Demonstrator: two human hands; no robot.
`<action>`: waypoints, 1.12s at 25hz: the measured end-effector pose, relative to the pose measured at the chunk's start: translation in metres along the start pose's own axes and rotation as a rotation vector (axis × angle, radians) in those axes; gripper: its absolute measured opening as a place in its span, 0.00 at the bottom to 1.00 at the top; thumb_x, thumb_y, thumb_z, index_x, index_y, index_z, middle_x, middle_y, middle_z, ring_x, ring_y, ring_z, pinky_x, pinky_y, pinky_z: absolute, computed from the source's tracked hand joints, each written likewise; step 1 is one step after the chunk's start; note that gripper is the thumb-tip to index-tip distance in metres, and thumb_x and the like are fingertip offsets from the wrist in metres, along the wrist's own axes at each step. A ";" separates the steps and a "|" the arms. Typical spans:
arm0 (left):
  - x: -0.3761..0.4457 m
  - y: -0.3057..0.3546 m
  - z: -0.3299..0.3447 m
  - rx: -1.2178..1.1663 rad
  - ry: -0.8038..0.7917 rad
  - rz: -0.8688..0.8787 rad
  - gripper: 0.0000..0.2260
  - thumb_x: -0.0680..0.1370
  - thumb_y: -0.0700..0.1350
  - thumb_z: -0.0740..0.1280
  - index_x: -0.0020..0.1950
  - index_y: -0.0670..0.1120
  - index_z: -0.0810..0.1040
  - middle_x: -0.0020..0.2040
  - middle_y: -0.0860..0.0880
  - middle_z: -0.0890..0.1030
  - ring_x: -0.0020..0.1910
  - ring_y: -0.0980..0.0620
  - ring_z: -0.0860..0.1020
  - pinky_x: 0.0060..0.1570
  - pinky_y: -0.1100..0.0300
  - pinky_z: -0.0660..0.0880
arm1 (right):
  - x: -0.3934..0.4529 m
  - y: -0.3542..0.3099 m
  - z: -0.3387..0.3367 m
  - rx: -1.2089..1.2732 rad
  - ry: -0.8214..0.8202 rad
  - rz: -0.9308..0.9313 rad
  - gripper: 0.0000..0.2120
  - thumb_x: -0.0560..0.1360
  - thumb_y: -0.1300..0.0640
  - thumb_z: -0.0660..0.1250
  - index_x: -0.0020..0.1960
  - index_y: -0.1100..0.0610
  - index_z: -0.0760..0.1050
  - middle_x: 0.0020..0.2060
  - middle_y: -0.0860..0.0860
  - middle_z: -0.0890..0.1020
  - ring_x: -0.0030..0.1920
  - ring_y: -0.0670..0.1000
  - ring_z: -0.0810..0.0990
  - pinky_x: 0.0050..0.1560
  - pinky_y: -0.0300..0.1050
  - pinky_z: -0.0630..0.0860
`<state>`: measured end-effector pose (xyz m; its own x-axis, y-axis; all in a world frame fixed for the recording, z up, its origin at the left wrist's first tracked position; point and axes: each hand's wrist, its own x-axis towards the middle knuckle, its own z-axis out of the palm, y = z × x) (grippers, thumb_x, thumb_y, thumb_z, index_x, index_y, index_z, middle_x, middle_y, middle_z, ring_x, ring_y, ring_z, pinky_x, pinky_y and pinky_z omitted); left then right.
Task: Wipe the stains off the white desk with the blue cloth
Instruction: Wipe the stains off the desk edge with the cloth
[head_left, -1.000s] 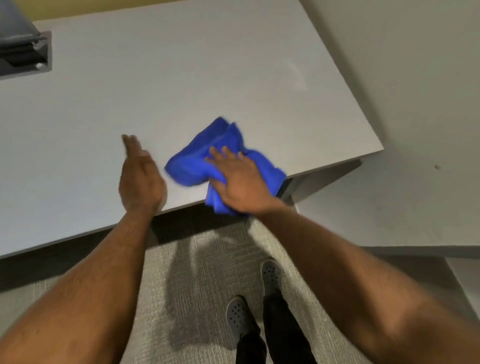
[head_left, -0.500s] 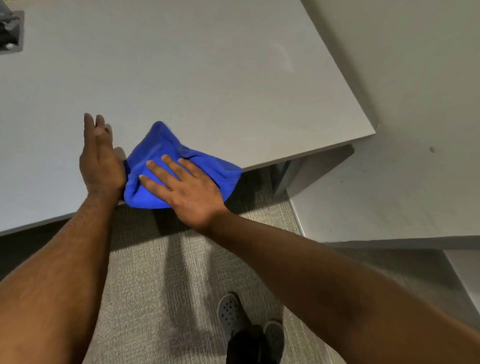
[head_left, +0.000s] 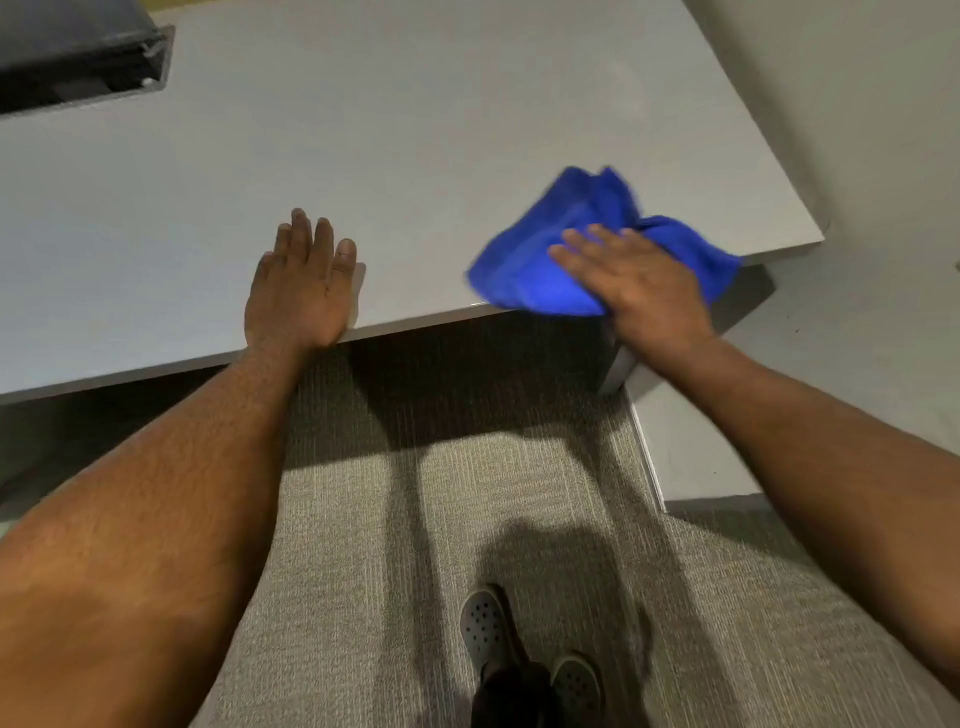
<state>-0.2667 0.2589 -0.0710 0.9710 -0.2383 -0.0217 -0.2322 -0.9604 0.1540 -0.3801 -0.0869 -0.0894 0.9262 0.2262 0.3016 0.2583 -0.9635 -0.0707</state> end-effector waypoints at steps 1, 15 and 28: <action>-0.002 -0.003 0.000 0.009 -0.005 -0.017 0.30 0.82 0.60 0.41 0.79 0.43 0.51 0.80 0.39 0.50 0.79 0.40 0.51 0.75 0.41 0.54 | -0.011 0.025 -0.006 -0.011 -0.014 0.049 0.27 0.76 0.65 0.62 0.73 0.53 0.64 0.71 0.55 0.70 0.71 0.59 0.69 0.72 0.53 0.59; 0.004 -0.005 0.004 0.171 0.029 0.039 0.30 0.82 0.60 0.39 0.74 0.41 0.58 0.76 0.36 0.60 0.73 0.35 0.61 0.67 0.35 0.64 | 0.024 0.027 -0.014 0.230 0.214 1.225 0.23 0.81 0.47 0.56 0.73 0.53 0.63 0.77 0.52 0.57 0.78 0.56 0.47 0.75 0.62 0.47; -0.003 -0.001 -0.001 0.053 0.054 0.033 0.38 0.78 0.65 0.33 0.79 0.43 0.53 0.80 0.39 0.54 0.79 0.40 0.54 0.74 0.39 0.55 | 0.063 0.105 -0.043 0.122 -0.108 1.102 0.24 0.79 0.40 0.48 0.70 0.51 0.64 0.62 0.61 0.74 0.61 0.63 0.72 0.62 0.62 0.70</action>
<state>-0.2696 0.2611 -0.0698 0.9640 -0.2635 0.0363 -0.2658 -0.9587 0.1014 -0.3064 -0.1801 -0.0373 0.6828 -0.7275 -0.0675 -0.7005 -0.6257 -0.3433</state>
